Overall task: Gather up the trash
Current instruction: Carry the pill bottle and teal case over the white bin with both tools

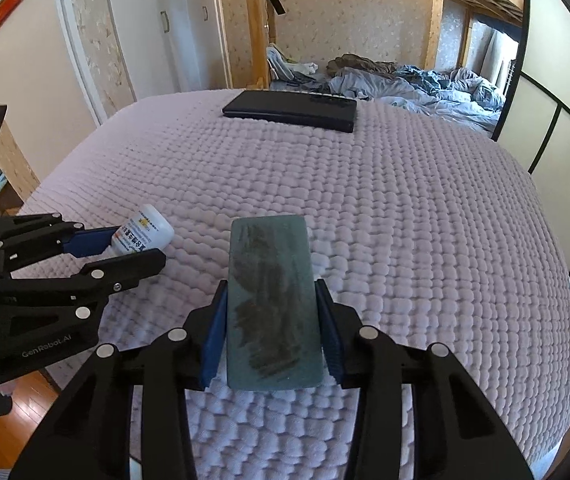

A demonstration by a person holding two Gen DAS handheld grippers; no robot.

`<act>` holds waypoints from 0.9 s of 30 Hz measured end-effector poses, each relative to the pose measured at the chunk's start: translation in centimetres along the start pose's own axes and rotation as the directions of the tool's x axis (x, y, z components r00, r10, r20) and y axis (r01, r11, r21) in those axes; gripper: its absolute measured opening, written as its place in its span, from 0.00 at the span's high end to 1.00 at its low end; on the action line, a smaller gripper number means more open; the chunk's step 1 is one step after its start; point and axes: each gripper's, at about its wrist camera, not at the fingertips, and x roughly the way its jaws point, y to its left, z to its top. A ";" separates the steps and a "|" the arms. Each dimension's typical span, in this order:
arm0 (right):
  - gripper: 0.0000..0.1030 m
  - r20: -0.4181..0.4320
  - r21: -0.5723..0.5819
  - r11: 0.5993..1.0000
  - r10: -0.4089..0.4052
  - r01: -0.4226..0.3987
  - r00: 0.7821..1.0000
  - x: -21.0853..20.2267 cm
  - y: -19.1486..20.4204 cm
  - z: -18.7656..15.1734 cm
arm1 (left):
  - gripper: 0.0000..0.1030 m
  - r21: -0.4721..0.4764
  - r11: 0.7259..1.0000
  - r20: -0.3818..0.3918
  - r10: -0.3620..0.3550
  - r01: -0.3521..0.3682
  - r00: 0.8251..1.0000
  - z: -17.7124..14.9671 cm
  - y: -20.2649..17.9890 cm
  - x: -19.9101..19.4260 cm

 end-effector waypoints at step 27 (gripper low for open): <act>0.60 0.002 0.019 0.999 0.028 -0.028 1.000 -6.9 0.8 -5.0 | 0.67 0.000 1.000 -0.051 -0.004 0.004 0.999 -4.4 -2.4 -5.3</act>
